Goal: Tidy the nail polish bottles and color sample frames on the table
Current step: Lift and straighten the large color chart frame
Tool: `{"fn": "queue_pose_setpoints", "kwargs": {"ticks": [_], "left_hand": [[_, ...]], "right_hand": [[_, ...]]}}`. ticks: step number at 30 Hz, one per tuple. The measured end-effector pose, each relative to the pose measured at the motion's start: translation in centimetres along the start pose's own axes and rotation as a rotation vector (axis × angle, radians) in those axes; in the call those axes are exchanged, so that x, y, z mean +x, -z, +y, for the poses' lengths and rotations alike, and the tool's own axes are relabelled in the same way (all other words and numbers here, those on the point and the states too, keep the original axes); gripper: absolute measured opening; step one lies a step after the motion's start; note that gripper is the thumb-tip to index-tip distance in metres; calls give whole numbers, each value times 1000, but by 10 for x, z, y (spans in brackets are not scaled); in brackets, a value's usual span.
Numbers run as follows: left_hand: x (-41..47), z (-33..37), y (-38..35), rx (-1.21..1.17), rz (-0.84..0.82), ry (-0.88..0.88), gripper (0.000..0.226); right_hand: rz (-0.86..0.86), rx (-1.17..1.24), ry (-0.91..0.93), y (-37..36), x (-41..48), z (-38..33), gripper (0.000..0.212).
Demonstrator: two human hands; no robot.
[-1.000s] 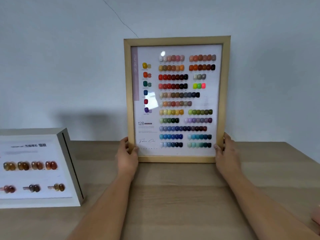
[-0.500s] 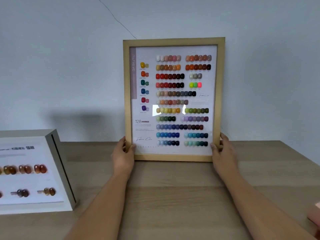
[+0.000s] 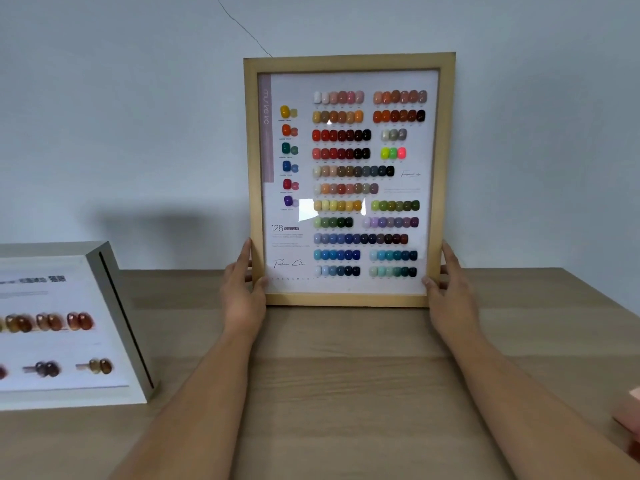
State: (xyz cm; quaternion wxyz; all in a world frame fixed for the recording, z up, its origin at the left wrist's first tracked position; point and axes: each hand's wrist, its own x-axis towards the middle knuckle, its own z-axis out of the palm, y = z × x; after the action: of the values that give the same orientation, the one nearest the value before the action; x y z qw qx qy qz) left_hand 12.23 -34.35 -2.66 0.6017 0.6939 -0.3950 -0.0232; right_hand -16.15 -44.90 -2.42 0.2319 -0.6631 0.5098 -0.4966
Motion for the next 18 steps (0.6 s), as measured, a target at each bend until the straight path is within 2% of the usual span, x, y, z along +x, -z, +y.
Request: {"fn": "queue_pose_setpoints", "kwargs": {"ticks": [18], "left_hand": [[2, -2, -1, 9, -6, 1, 72]], "right_hand": [[52, -18, 42, -1, 1, 2, 64]]}}
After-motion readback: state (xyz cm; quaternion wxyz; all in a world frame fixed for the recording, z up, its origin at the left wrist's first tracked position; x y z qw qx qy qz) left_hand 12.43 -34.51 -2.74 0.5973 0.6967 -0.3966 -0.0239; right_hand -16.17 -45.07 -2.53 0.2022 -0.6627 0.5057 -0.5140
